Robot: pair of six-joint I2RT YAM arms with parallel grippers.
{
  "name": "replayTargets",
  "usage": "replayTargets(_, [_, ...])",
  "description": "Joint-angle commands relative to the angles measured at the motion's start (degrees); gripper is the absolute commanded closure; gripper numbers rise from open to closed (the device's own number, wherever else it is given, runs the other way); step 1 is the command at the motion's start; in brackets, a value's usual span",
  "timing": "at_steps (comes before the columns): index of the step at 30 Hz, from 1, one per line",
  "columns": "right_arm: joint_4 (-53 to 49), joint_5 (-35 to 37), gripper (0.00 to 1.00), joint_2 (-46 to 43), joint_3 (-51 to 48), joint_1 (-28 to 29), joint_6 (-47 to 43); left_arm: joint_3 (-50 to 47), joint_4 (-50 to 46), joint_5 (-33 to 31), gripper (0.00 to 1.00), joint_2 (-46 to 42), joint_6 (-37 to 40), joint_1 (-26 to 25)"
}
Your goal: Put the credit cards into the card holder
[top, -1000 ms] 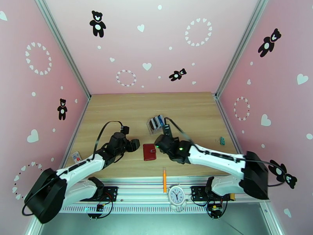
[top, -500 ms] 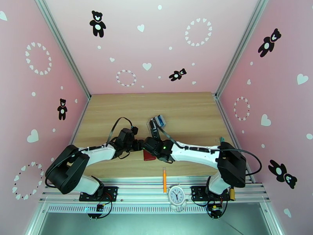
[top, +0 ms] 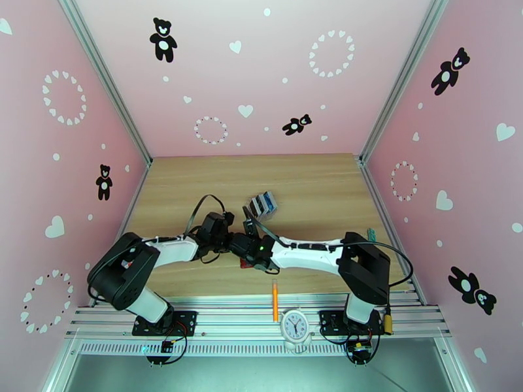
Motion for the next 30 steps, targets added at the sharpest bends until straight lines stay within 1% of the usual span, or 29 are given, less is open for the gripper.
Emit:
replayTargets(1, [-0.43, -0.47, 0.6, 2.02, 2.33, 0.21, 0.9, 1.34, -1.58, 1.51, 0.69, 1.59, 0.05, 0.48])
replayTargets(7, [-0.84, -1.02, 0.6, 3.55, 3.26, -0.06, 1.43, 1.23, -1.89, 1.21, 0.72, 1.5, 0.05, 0.59])
replayTargets(17, [-0.72, -2.17, 0.62, 5.44, 2.95, -0.05, 4.01, 0.77, -1.44, 1.43, 0.72, 1.33, -0.48, 0.75])
replayTargets(30, [0.53, -2.54, 0.61, 8.15, 2.96, -0.57, 4.3, 0.11, -0.24, 2.29, 0.72, 0.99, -1.09, 0.91])
